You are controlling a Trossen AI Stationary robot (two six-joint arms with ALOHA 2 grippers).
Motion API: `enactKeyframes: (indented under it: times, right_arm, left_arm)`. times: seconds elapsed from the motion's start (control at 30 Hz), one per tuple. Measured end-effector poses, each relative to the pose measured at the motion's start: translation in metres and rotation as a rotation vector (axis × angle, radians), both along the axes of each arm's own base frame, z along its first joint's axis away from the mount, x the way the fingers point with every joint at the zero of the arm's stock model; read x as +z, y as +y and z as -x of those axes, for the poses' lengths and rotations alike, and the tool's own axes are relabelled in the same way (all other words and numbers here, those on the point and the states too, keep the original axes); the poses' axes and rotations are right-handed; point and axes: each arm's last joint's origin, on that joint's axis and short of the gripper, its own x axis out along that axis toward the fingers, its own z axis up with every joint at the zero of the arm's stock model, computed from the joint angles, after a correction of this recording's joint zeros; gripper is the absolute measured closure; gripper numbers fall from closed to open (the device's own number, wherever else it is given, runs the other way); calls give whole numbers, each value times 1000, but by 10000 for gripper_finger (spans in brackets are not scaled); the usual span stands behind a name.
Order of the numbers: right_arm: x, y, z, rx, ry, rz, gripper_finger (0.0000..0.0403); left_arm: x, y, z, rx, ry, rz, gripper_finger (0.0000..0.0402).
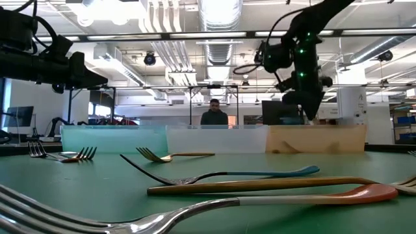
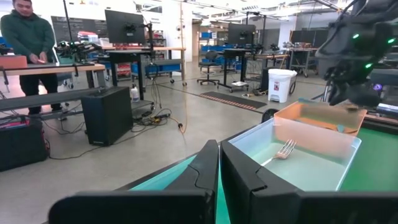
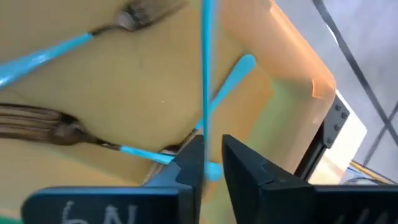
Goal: Sort silverware by color (type)
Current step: Put the blue fork into the orange bin, then put the gold fork into the blue bin
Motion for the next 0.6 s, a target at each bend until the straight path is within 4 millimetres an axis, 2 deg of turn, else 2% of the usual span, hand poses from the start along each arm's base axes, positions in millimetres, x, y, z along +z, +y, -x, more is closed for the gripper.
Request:
enactKeyframes:
  times: [0.2,0.33,0.47,0.6]
  right_arm:
    - [-7,-4,-1,51,40,-37,293]
    - [1,5,4,10,-31,-125,257]
    - [12,27,11,-115,-124,-269,232]
    - [8,70,7,-149,-199,-304,212]
  left_arm:
    - [0,0,0,0,0,0,401]
    - [0,0,0,0,0,0,401]
    - [0,0,0,0,0,0,401]
    - [0,0,0,-1,0,0,401]
